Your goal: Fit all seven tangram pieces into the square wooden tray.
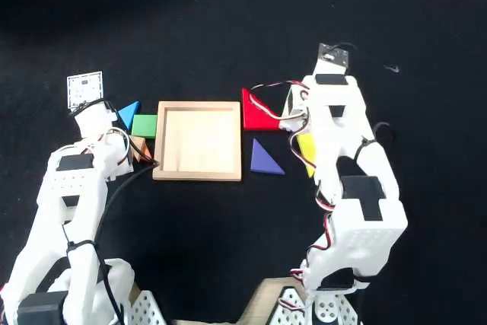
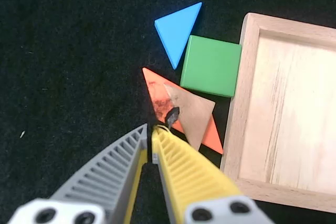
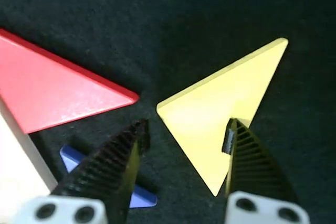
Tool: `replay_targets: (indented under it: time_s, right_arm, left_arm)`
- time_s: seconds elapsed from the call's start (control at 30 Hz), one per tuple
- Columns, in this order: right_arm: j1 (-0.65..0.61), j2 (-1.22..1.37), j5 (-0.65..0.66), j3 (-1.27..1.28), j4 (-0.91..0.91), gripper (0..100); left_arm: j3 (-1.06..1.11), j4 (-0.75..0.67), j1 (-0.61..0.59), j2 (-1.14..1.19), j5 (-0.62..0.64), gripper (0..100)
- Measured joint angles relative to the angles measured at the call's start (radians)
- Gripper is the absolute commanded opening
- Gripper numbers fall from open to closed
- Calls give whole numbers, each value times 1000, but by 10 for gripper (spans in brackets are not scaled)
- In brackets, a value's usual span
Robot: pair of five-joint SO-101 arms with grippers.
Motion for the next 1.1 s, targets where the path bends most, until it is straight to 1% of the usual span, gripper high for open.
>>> replay_targets:
  time_s: [0.17, 0.33, 0.47, 0.7, 0.93, 1.1]
  right_arm:
    - [0, 29, 0, -15, 11, 240]
    - [2, 103, 0, -120, 91, 240]
    - [31, 160, 2, -198, 152, 240]
    - [57, 219, 17, -278, 215, 240]
    - [103, 256, 44, -278, 221, 241]
    - [103, 261, 44, -278, 221, 244]
  left_arm:
    - [0, 0, 0, 0, 0, 30]
    - [0, 0, 0, 0, 0, 30]
    - [0, 0, 0, 0, 0, 30]
    - [0, 0, 0, 0, 0, 30]
    - [0, 0, 0, 0, 0, 30]
    - [0, 0, -2, 0, 0, 30]
